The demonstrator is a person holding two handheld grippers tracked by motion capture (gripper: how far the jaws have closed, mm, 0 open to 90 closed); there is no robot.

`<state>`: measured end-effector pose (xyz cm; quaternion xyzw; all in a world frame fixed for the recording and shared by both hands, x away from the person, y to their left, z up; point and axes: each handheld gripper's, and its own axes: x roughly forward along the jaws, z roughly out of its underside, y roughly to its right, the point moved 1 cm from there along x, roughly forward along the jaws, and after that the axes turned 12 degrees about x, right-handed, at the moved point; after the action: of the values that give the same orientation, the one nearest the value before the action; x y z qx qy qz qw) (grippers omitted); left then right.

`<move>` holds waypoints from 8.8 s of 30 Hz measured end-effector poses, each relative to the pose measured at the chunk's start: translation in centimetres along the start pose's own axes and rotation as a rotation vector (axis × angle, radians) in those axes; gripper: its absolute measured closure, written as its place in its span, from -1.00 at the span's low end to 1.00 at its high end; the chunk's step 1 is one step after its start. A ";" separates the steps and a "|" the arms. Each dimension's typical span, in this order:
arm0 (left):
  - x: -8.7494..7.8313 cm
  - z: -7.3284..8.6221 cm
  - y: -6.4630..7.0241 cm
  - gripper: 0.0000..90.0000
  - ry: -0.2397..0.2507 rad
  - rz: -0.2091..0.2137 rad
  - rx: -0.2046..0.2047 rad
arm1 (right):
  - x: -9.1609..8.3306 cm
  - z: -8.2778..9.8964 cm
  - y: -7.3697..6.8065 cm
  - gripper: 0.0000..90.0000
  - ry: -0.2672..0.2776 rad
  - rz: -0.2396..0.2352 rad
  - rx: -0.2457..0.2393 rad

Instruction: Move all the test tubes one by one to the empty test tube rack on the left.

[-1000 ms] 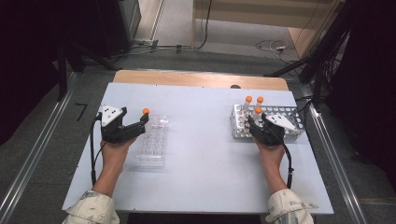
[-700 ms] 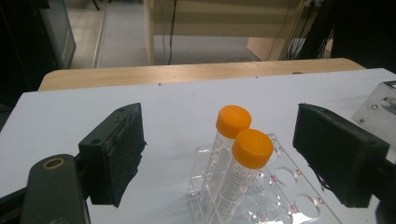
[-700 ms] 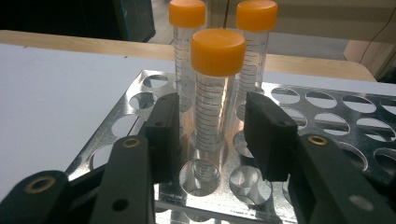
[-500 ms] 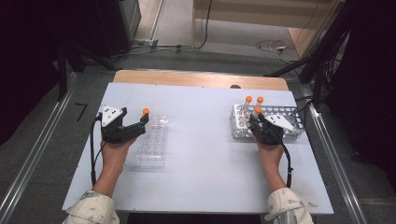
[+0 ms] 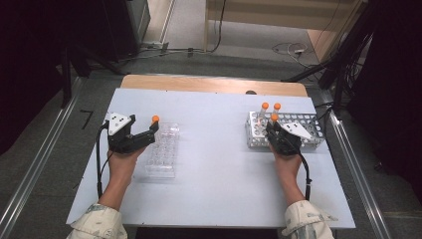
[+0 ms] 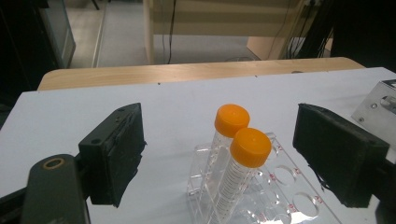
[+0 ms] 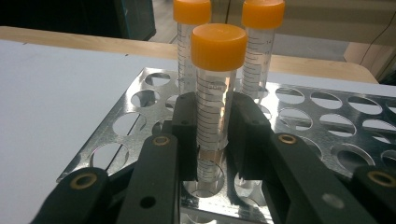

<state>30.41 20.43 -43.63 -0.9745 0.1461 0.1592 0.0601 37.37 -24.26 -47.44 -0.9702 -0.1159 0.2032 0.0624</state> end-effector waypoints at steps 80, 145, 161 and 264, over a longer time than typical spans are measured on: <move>-0.5 -2.0 12.6 -0.77 0.039 0.345 0.166 | -5.2 2.6 -15.4 0.60 -0.173 -0.531 -0.200; -2.6 -3.3 6.1 0.55 0.104 0.251 0.084 | -4.8 2.6 -15.0 -0.43 -0.229 -0.525 -0.161; -3.0 -2.7 1.6 0.55 0.105 0.085 0.048 | -4.8 2.7 -15.0 -0.43 -0.231 -0.525 -0.167; -1.2 1.8 2.6 -0.60 0.001 -0.044 0.051 | -0.6 -2.4 -0.1 -0.04 -0.014 0.017 -0.010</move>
<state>27.95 18.57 -45.14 -0.9757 0.1288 0.1538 0.0885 37.78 -24.45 -45.03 -0.9700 -0.1092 0.2099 0.0550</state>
